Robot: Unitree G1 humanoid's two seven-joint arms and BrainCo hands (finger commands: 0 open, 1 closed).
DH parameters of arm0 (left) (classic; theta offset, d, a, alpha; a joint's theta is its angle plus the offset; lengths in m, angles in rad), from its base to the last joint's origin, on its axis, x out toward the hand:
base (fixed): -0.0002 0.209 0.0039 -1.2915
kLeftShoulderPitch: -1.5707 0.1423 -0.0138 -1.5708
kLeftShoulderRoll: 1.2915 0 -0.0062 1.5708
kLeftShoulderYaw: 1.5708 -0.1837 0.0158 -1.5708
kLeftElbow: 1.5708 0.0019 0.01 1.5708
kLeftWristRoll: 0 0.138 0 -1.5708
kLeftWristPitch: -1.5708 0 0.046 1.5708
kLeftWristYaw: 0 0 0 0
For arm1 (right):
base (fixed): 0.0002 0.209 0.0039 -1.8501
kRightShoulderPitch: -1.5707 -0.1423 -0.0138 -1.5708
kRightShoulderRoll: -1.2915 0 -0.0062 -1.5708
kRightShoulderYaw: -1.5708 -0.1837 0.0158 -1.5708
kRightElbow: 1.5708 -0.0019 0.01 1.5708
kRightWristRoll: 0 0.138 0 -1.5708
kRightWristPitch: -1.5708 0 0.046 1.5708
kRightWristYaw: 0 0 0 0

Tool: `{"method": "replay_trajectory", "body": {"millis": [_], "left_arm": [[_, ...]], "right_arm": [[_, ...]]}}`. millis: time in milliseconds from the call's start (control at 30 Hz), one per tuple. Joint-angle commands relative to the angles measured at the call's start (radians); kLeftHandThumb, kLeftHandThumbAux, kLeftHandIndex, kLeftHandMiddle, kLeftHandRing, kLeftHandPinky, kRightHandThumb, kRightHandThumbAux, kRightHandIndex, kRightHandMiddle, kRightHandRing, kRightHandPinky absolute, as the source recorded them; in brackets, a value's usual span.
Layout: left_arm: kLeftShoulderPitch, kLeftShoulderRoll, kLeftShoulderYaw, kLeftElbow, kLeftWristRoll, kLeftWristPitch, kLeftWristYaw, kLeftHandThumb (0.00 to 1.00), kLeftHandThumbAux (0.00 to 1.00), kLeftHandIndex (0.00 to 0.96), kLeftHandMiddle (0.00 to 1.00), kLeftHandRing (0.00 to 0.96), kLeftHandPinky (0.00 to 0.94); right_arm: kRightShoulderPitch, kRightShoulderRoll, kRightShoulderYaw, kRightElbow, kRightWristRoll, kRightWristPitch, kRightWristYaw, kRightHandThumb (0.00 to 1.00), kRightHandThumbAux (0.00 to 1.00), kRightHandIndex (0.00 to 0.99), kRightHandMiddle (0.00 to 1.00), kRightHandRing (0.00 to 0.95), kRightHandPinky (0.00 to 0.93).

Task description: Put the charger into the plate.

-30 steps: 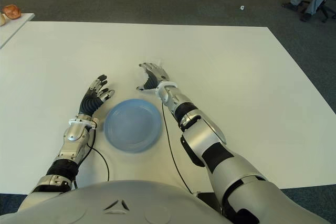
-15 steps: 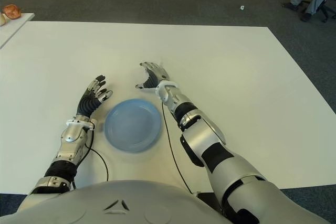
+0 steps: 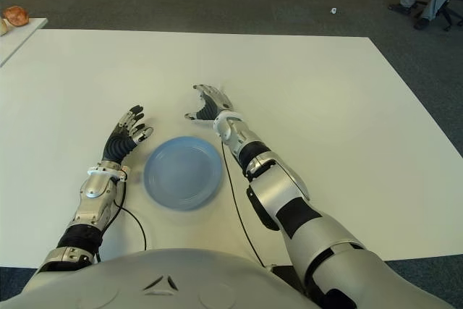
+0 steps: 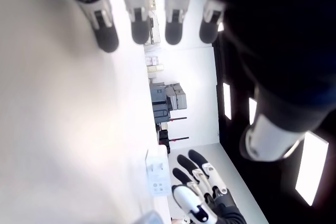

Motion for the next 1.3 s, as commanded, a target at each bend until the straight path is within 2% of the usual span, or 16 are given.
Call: {"method": "replay_trajectory", "body": {"millis": [33, 300, 367, 433, 567, 667, 767, 833, 967, 1067, 1100, 1133, 1200, 1300], "left_arm": [[0.051, 0.007, 0.011, 0.041, -0.012, 0.069, -0.016, 0.000, 0.679, 0.001, 0.048, 0.044, 0.059], [0.054, 0.012, 0.021, 0.033, -0.018, 0.069, -0.028, 0.000, 0.676, 0.005, 0.054, 0.051, 0.072], [0.053, 0.015, 0.025, 0.030, -0.020, 0.072, -0.032, 0.000, 0.675, 0.006, 0.054, 0.052, 0.073], [0.053, 0.017, 0.027, 0.027, -0.021, 0.074, -0.034, 0.000, 0.674, 0.006, 0.053, 0.052, 0.073], [0.047, 0.021, 0.031, 0.025, -0.024, 0.077, -0.035, 0.000, 0.668, 0.003, 0.050, 0.048, 0.066], [0.044, 0.024, 0.033, 0.024, -0.026, 0.077, -0.037, 0.000, 0.665, 0.002, 0.051, 0.047, 0.065], [0.039, 0.026, 0.036, 0.028, -0.028, 0.077, -0.037, 0.000, 0.662, 0.004, 0.053, 0.048, 0.066], [0.034, 0.025, 0.039, 0.033, -0.029, 0.078, -0.034, 0.000, 0.661, 0.007, 0.055, 0.049, 0.068], [0.027, 0.027, 0.043, 0.041, -0.032, 0.078, -0.032, 0.000, 0.663, 0.009, 0.057, 0.051, 0.072], [0.025, 0.028, 0.047, 0.042, -0.035, 0.077, -0.032, 0.000, 0.669, 0.010, 0.057, 0.051, 0.073], [0.024, 0.029, 0.048, 0.043, -0.036, 0.077, -0.033, 0.000, 0.670, 0.010, 0.056, 0.051, 0.072], [0.024, 0.030, 0.049, 0.044, -0.037, 0.077, -0.034, 0.000, 0.672, 0.009, 0.053, 0.048, 0.069], [0.023, 0.032, 0.050, 0.045, -0.037, 0.077, -0.036, 0.000, 0.673, 0.009, 0.050, 0.045, 0.064], [0.018, 0.038, 0.052, 0.054, -0.036, 0.075, -0.036, 0.000, 0.674, 0.009, 0.046, 0.042, 0.062]], "right_arm": [[0.060, 0.002, -0.015, 0.038, 0.027, 0.053, 0.032, 0.000, 0.560, 0.000, 0.029, 0.022, 0.056], [0.080, -0.019, -0.038, 0.024, 0.049, 0.073, 0.044, 0.000, 0.565, 0.000, 0.041, 0.048, 0.106], [0.126, -0.060, -0.042, -0.052, 0.056, 0.067, 0.068, 0.000, 0.567, 0.000, 0.053, 0.067, 0.126], [0.151, -0.079, -0.043, -0.097, 0.059, 0.071, 0.083, 0.000, 0.569, 0.000, 0.077, 0.101, 0.158], [0.370, -0.201, -0.056, -0.563, 0.066, 0.181, 0.245, 0.000, 0.572, 0.000, 0.132, 0.175, 0.226], [0.452, -0.247, -0.075, -0.766, 0.075, 0.253, 0.334, 0.000, 0.572, 0.000, 0.185, 0.242, 0.275], [0.500, -0.283, -0.095, -0.896, 0.087, 0.305, 0.403, 0.000, 0.572, 0.000, 0.258, 0.325, 0.329], [0.528, -0.307, -0.106, -0.959, 0.090, 0.331, 0.438, 0.000, 0.573, 0.000, 0.340, 0.414, 0.404], [0.588, -0.343, -0.124, -1.076, 0.086, 0.386, 0.493, 0.000, 0.569, 0.000, 0.392, 0.477, 0.455], [0.648, -0.374, -0.142, -1.195, 0.086, 0.446, 0.549, 0.000, 0.561, 0.000, 0.345, 0.438, 0.435], [0.674, -0.384, -0.150, -1.247, 0.087, 0.472, 0.572, 0.000, 0.556, 0.000, 0.305, 0.399, 0.408], [0.693, -0.391, -0.155, -1.286, 0.087, 0.492, 0.589, 0.000, 0.552, 0.000, 0.238, 0.318, 0.336], [0.735, -0.403, -0.165, -1.363, 0.091, 0.528, 0.619, 0.000, 0.551, 0.000, 0.169, 0.237, 0.261], [0.788, -0.409, -0.181, -1.453, 0.101, 0.570, 0.645, 0.000, 0.552, 0.000, 0.107, 0.164, 0.196]]}}
